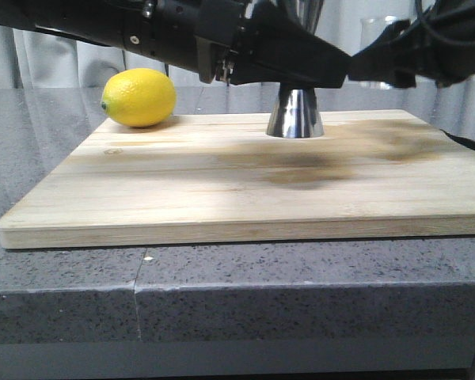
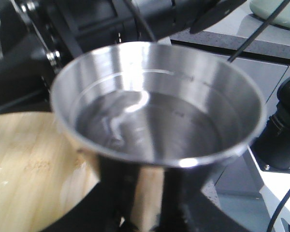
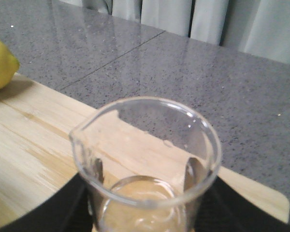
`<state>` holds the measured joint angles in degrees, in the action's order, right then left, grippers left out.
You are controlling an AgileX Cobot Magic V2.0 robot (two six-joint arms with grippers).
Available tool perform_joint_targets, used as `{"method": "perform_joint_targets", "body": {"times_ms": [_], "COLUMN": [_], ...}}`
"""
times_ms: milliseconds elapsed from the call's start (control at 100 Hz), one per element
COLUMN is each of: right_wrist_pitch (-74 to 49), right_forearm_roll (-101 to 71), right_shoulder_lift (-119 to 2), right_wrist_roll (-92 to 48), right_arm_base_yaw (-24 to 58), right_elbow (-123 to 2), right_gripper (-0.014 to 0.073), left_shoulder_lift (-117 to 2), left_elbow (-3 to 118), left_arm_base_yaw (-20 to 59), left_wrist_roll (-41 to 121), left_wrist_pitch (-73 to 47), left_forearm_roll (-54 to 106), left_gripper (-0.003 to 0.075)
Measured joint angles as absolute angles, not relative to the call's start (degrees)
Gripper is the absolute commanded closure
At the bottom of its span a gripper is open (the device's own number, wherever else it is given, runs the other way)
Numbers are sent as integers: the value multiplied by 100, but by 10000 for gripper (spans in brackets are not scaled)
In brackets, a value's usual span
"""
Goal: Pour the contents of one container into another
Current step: 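Lower the beaker back onto the board with the right gripper, then open the right gripper and withdraw it from the beaker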
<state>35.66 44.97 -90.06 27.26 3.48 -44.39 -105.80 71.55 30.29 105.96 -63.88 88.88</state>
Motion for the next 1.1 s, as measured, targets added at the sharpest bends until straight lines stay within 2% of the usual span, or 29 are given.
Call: {"method": "perform_joint_targets", "body": {"times_ms": [360,840,930,1100], "right_wrist_pitch": [4161,4209,4209,4209], "right_forearm_roll": [4372,4330,4330,4330], "right_shoulder_lift": [-9761,-9896,-9896,-9896], "right_wrist_roll": [2726,2726,2714,2714], "right_arm_base_yaw": [348,348,348,348], "right_elbow": [-4439,-4439,-4439,-4439], "right_gripper": [357,353,310,138], "left_shoulder_lift": [-10580,-10580,-10580,-10580], "left_elbow": [7155,7155,7155,7155], "left_arm_base_yaw": [2967,2967,2967,2967], "left_wrist_roll": [10596,10607,10607,10607], "left_wrist_pitch": [-6375,-6375,-6375,-6375], "left_forearm_roll": [8888,8888,8888,8888], "left_gripper": [739,739,739,739]}}
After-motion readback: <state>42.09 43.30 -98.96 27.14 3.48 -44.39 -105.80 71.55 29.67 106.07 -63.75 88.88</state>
